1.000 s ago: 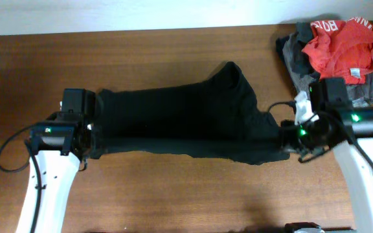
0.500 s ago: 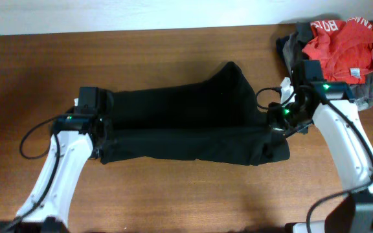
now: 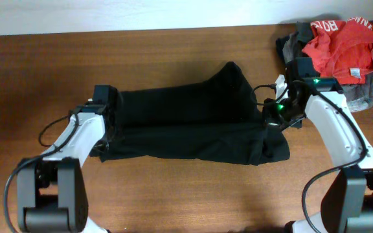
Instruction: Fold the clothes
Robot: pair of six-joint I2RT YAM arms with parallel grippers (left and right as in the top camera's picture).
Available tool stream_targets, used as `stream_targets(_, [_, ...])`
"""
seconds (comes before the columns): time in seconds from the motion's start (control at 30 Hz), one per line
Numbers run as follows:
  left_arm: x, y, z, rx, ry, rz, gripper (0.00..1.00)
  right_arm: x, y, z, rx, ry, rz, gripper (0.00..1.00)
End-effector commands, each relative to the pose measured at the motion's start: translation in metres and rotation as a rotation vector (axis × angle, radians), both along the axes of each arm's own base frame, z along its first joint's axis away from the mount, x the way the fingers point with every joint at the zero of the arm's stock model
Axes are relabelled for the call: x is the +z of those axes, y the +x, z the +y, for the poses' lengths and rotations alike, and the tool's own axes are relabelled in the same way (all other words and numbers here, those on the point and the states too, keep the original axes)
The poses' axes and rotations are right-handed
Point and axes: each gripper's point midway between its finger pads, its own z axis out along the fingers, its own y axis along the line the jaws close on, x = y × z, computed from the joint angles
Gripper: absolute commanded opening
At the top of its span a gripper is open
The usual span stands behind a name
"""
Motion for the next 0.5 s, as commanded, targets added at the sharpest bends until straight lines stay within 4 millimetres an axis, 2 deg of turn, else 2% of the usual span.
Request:
stream_targets(0.0, [-0.012,0.000,0.008,0.023,0.026,0.015,0.01,-0.005,0.006,-0.009,-0.004,-0.036,0.004,0.04])
stream_targets(0.17, [-0.016,0.007,0.007,0.023,0.024,-0.007,0.02,-0.017,0.009,-0.010,-0.004,-0.040,0.023,0.04])
stream_targets(0.23, [-0.015,0.009,0.007,0.023,0.024,-0.015,0.08,-0.021,0.010,-0.010,-0.004,-0.042,0.032,0.04])
stream_targets(0.3, [-0.015,0.009,0.007,0.023,0.024,-0.017,0.17,-0.025,0.011,-0.010,-0.004,-0.042,0.039,0.05])
stream_targets(0.33, [-0.015,0.009,0.007,0.024,0.024,-0.017,0.23,-0.026,0.011,-0.010,-0.004,-0.043,0.041,0.09])
stream_targets(0.4, [-0.015,0.009,0.007,0.023,0.024,-0.016,0.42,-0.026,0.011,-0.011,-0.004,-0.043,0.041,0.24])
stream_targets(0.47, [-0.015,0.010,0.008,0.023,0.027,-0.017,0.57,-0.025,0.012,-0.011,-0.004,-0.047,0.039,0.33])
